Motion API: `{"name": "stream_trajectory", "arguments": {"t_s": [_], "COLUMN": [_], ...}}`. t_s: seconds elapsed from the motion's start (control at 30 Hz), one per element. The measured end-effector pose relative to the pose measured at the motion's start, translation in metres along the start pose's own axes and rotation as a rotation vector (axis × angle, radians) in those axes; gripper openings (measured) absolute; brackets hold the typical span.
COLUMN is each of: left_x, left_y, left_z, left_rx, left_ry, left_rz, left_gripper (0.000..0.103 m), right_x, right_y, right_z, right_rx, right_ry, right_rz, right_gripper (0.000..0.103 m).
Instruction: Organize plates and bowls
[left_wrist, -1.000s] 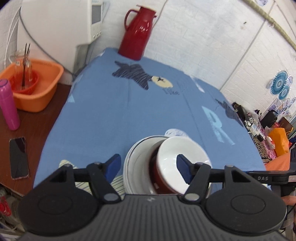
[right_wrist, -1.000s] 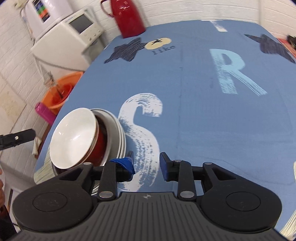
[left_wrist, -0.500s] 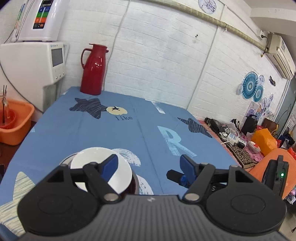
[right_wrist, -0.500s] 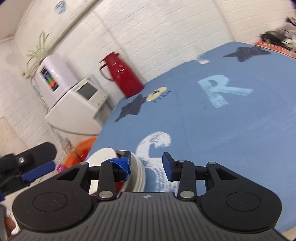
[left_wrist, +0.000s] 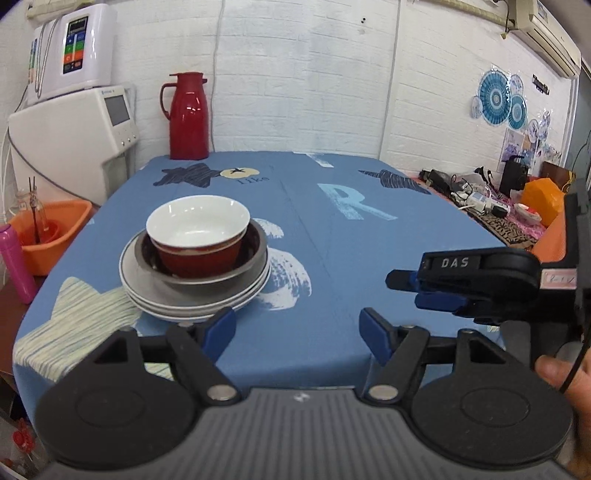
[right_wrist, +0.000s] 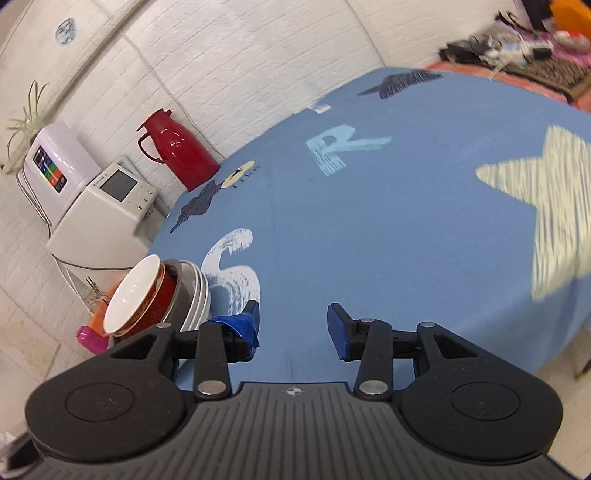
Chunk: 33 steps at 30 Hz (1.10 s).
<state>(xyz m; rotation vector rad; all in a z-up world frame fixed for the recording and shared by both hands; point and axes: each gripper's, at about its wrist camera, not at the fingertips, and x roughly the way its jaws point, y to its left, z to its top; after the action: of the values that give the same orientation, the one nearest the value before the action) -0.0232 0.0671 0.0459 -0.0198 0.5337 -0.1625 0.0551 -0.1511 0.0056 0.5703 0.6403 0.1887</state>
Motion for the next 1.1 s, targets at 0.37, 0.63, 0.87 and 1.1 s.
{"name": "stream_trajectory", "arguments": {"t_s": [0.37,0.63,0.87,1.1], "left_x": [0.001,0.006,0.008,0.003], "left_y": [-0.014,-0.012,-0.008,-0.013], "left_z": [-0.032,-0.036,-0.037,-0.038], "left_rx": [0.064,0.068,0.052,0.075], "left_ry": [0.044,0.065,0.084,0.062], "left_rz": [0.065,0.103,0.107,0.115], "left_gripper": [0.072,0.072,0.073,0.073], "right_x": [-0.034,-0.033,-0.035,-0.038], "right_y": [-0.012,0.012,0.011,0.016], "right_z": [-0.058,-0.076,-0.078,-0.08], "right_rx": [-0.002,-0.245,-0.273,-0.279], "right_ry": [0.051,0.034,0.001,-0.015], "right_rz": [-0.051,-0.221,-0.249,-0.235], "right_gripper": [0.026,0.027,0.027,0.028]}}
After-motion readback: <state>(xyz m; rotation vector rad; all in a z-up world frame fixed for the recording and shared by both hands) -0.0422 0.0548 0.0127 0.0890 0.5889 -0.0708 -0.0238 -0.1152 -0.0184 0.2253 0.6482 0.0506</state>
